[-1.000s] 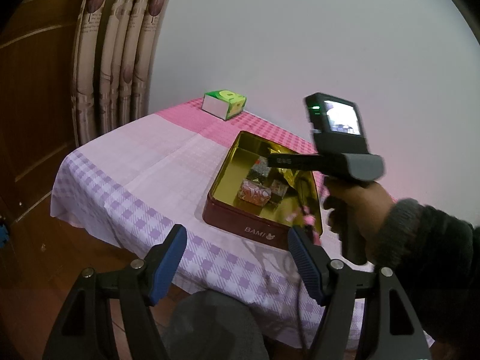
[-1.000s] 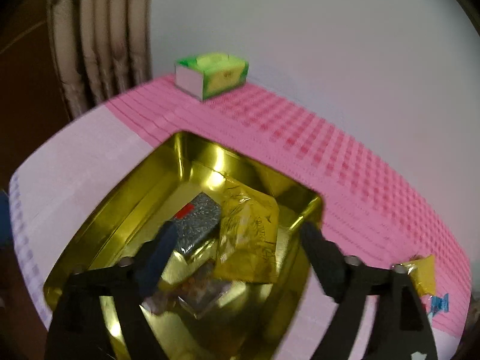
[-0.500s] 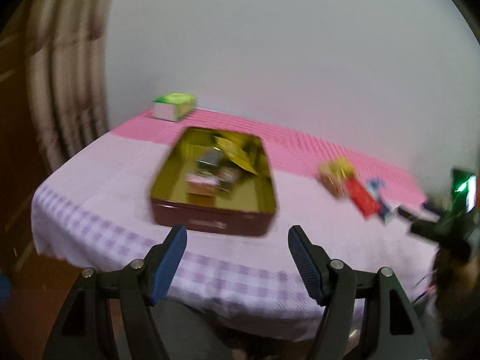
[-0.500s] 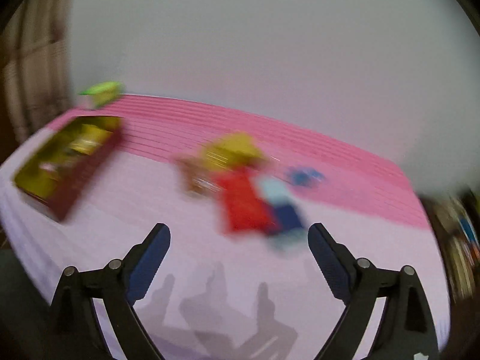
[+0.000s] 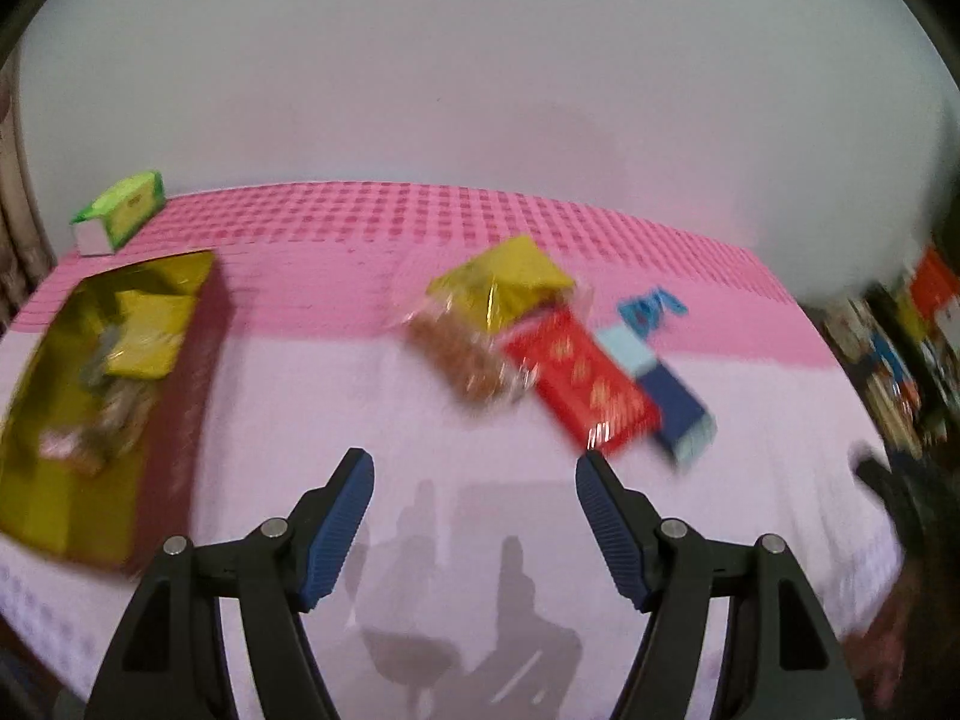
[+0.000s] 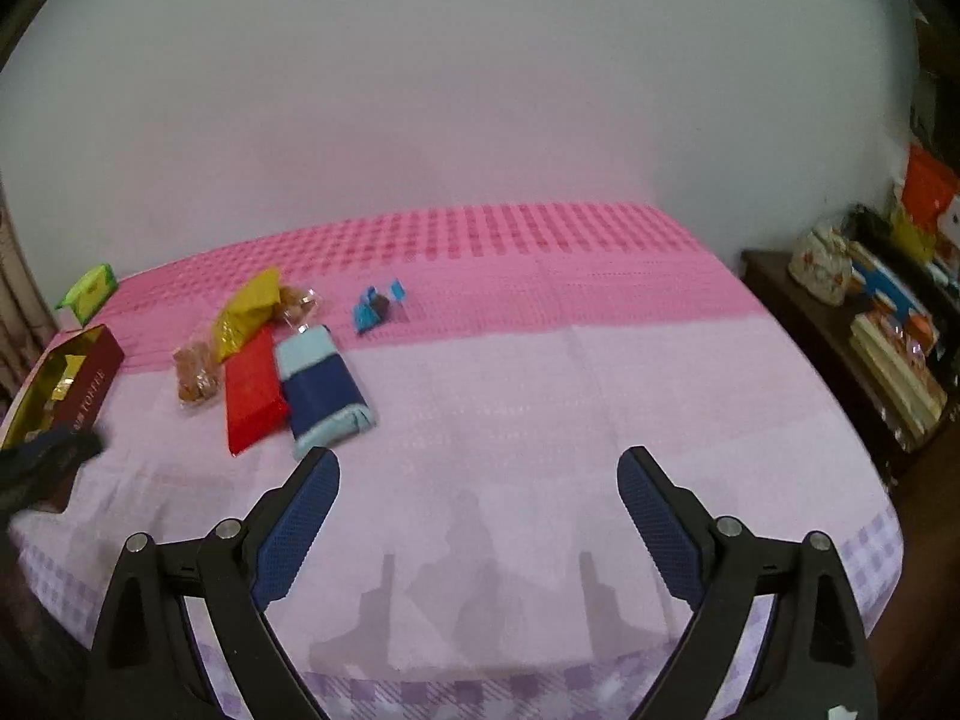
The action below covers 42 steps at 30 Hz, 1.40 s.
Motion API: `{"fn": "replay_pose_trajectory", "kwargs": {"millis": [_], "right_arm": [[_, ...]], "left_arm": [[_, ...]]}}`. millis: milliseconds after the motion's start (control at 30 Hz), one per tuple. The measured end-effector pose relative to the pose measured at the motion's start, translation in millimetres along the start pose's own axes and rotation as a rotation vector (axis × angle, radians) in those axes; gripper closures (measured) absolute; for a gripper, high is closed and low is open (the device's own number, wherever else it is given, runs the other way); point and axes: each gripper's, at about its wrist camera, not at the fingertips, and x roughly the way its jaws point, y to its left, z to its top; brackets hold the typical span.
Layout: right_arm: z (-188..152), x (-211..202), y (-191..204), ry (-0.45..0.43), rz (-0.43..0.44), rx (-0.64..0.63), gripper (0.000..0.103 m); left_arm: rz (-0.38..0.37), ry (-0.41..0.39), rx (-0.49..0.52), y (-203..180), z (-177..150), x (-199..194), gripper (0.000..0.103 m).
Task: Organize snacks
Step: 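Withdraw the right gripper while the left gripper moves toward the snacks, then grasp the clear bag of brown snacks with the left gripper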
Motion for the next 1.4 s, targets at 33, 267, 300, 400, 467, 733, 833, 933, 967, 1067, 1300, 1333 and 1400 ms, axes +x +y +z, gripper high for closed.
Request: {"fn": "replay_pose_trajectory", "kwargs": {"millis": [33,267,300,400,467,733,833,933,967,1067,1300,1333,1400], "right_arm": [[1.4,-0.4,0.7,-0.003,0.006,0.003,0.008],[2.0,-3.9,0.5,0.013,0.076,0.015,0.008],[3.0,-6.4,-0.9,0.005,0.082,0.024,0.008],[6.9,-12.1,-4.3,-0.018,0.093,0.040,0.008],[7.3,-11.8,-8.6,-0.018,0.097,0.057,0.008],[8.3,-8.7,-20.7,-0.003,0.098,0.100,0.008],[10.1,-10.1,-20.5,-0.009,0.100,0.101,0.008],[10.8,-11.6,-19.2,-0.012,0.103,0.096,0.008],[10.7,-12.1,-18.7,-0.013,0.104,0.094,0.008],[10.8,-13.8,-18.2,-0.017,0.103,0.087,0.008],[11.4,-16.5,-15.4,-0.016,0.113,0.084,0.008],[11.1,-17.4,-14.4,-0.017,0.117,0.082,0.008],[11.1,-17.7,-12.8,-0.013,0.119,0.076,0.008]], "left_arm": [[0.002,0.000,-0.016,-1.9,7.1,9.9,0.031],[0.142,0.080,-0.183,5.1,47.1,96.6,0.031],[0.168,0.090,-0.190,6.2,49.7,105.8,0.031],[0.190,0.094,-0.217,10.1,53.1,117.1,0.031],[0.219,0.103,-0.215,10.5,53.6,124.0,0.031],[0.263,0.109,-0.195,6.3,55.1,127.3,0.032],[0.290,0.121,-0.133,1.0,54.4,128.6,0.041],[0.291,0.132,-0.096,-2.2,54.4,124.7,0.060],[0.288,0.142,-0.085,-2.8,54.2,122.7,0.061],[0.288,0.117,-0.041,-5.1,55.2,108.8,0.062],[0.225,0.061,0.042,-6.2,68.8,58.0,0.062],[0.221,0.047,0.056,-4.5,72.7,48.8,0.062],[0.210,0.030,0.063,0.3,80.0,34.5,0.062]]}}
